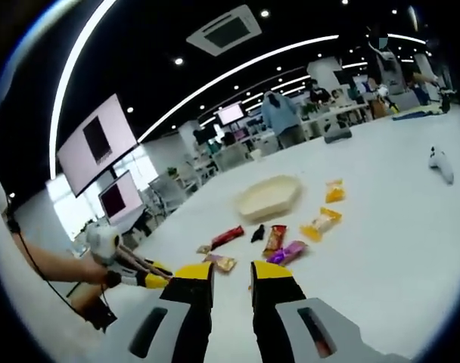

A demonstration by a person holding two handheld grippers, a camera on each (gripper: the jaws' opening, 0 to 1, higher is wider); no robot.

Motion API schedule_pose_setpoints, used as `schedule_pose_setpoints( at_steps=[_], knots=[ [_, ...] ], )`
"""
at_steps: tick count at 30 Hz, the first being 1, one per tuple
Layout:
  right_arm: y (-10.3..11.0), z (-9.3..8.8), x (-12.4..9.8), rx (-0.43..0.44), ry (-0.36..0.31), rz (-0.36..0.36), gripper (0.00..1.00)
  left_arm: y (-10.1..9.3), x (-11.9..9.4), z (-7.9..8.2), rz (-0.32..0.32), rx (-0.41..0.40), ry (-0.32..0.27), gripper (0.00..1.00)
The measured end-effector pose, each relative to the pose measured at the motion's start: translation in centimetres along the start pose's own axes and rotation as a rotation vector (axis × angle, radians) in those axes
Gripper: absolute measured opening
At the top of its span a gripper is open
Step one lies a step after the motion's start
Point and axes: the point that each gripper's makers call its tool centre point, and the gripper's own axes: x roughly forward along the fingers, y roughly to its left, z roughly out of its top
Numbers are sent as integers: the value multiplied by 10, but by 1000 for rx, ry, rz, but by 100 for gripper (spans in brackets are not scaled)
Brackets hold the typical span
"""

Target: Place the target food into the container with the food tongs after gripping and lifting it, then release it inside without dropping or visibly crushing the food.

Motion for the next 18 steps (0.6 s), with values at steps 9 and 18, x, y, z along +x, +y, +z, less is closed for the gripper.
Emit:
schedule_pose_setpoints(
  at_steps=[9, 18],
  knots=[
    [-4, -5, -1, -15, 32, -51, 19, 7, -3, 35, -8, -329, -166, 16],
    [8, -21, 18, 23, 107, -10, 18, 6, -20, 51, 75, -384, -240, 16]
  ],
)
